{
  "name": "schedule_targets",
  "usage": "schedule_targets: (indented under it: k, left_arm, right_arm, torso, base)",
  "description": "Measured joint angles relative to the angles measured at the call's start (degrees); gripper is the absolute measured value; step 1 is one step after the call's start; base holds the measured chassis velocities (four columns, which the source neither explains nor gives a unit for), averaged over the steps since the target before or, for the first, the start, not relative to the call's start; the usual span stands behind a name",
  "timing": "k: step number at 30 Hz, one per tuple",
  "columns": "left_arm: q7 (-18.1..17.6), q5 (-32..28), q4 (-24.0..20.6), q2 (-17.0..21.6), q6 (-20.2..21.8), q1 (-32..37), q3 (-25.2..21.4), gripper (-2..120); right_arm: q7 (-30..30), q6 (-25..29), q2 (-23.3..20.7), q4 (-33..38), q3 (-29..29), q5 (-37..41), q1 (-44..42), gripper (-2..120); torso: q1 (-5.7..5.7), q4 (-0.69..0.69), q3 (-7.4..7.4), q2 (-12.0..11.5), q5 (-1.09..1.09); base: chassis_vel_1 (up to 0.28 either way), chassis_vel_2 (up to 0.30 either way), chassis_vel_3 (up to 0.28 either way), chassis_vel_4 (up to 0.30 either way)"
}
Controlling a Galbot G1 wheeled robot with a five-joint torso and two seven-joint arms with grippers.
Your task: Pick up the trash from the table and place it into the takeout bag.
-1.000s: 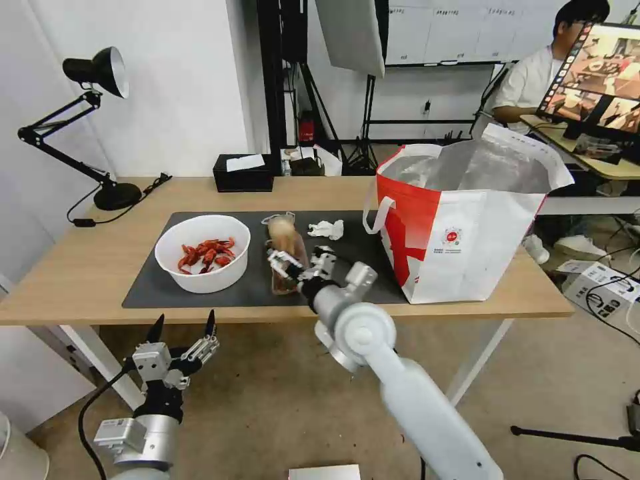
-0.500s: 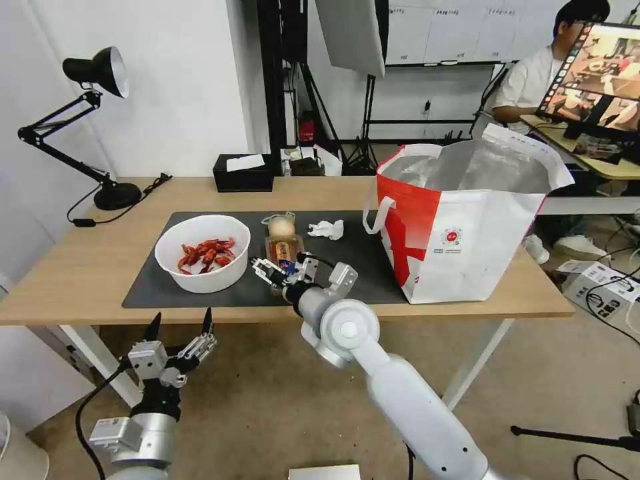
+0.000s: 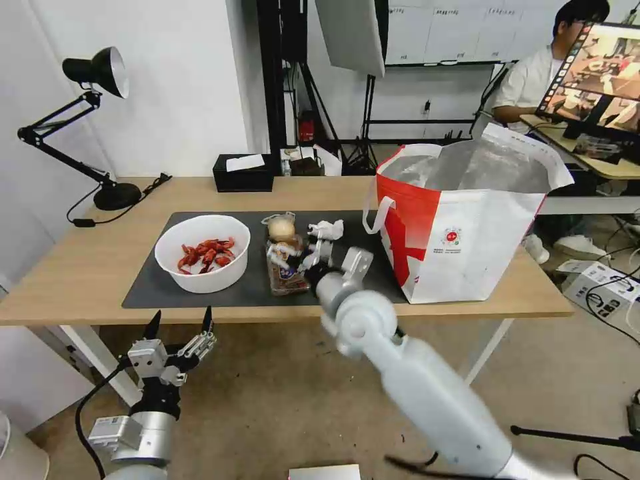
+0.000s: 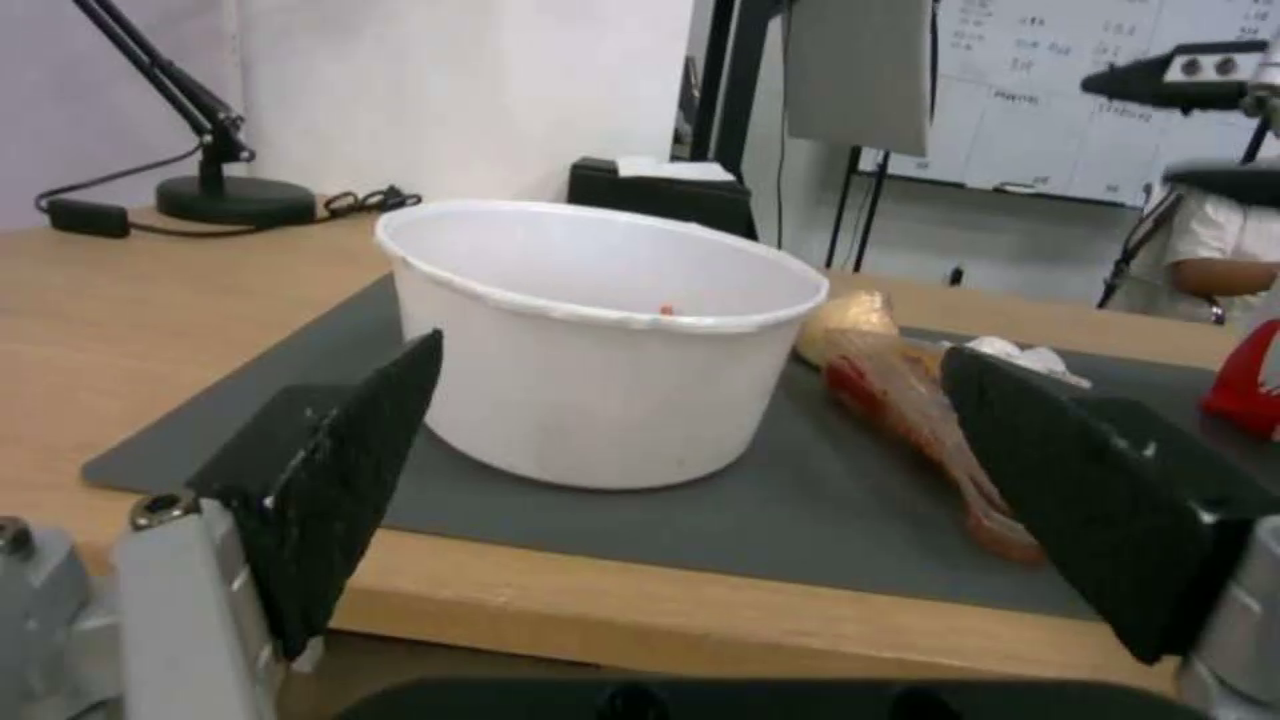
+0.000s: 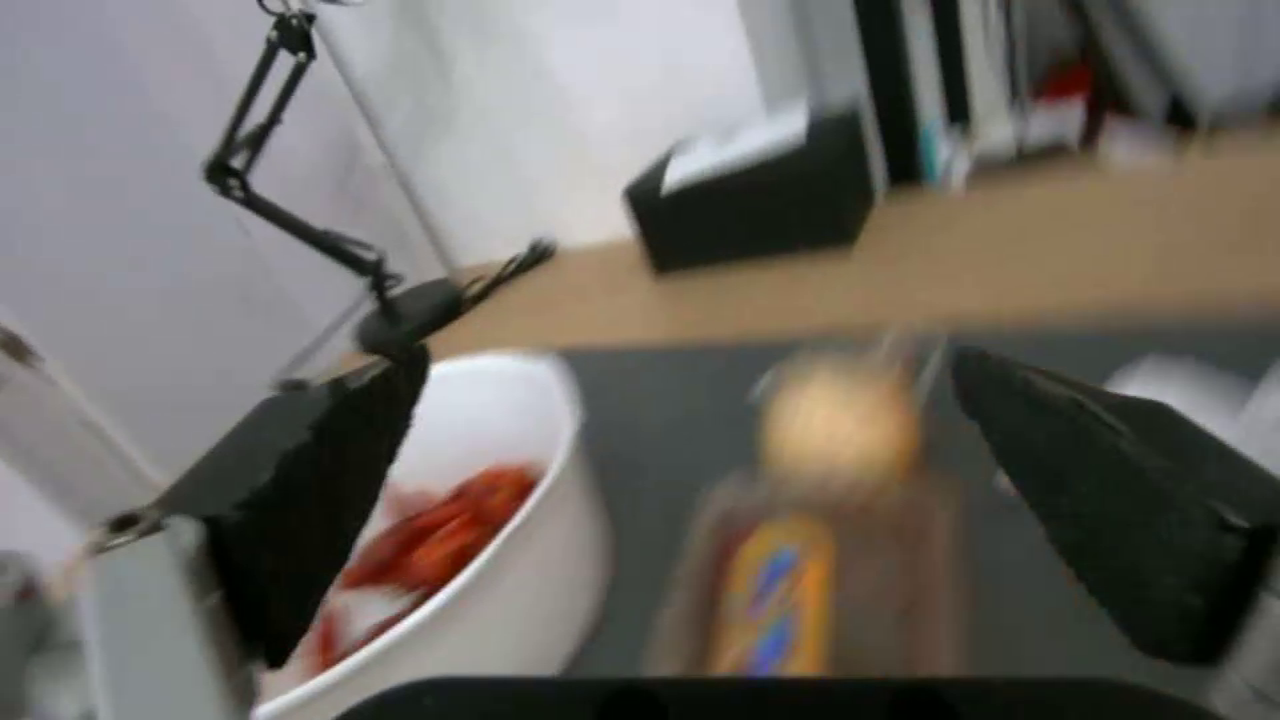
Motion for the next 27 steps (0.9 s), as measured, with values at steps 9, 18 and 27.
schedule_targets:
  k: [9, 18, 27]
  left_arm:
    - [0.2, -0.1, 0.2, 0.2, 0.0, -0.4, 0.2, 100]
    - [0.5, -0.3, 0.1, 0.4, 0.0, -0.2, 0.2, 100]
    - [0.8, -0.9, -0.3, 0.2, -0.5, 0.7, -0.2, 100]
  right_arm:
    - [-13.9, 0.2, -3.0, -12.1, -6.1, -6.6, 11.5, 64]
    - [-25.8, 0.6, 0.2, -27.6, -13.2, -11.9, 18.9, 31]
    - [-30.0, -0.1, 2.1, -33.3, -15.4, -11.5, 21.3, 0]
  torso:
    - [0.01, 0.01, 0.00, 0.0, 0.00]
    - [0.00, 0.01, 0.00, 0.0, -0.01]
    - [0.00, 0.01, 0.00, 0.0, 0.00]
  base:
    - [0.000, 0.000, 0.000, 0.000]
    - [0.000, 0.000, 0.000, 0.000]
    - [0.000, 0.000, 0.000, 0.000]
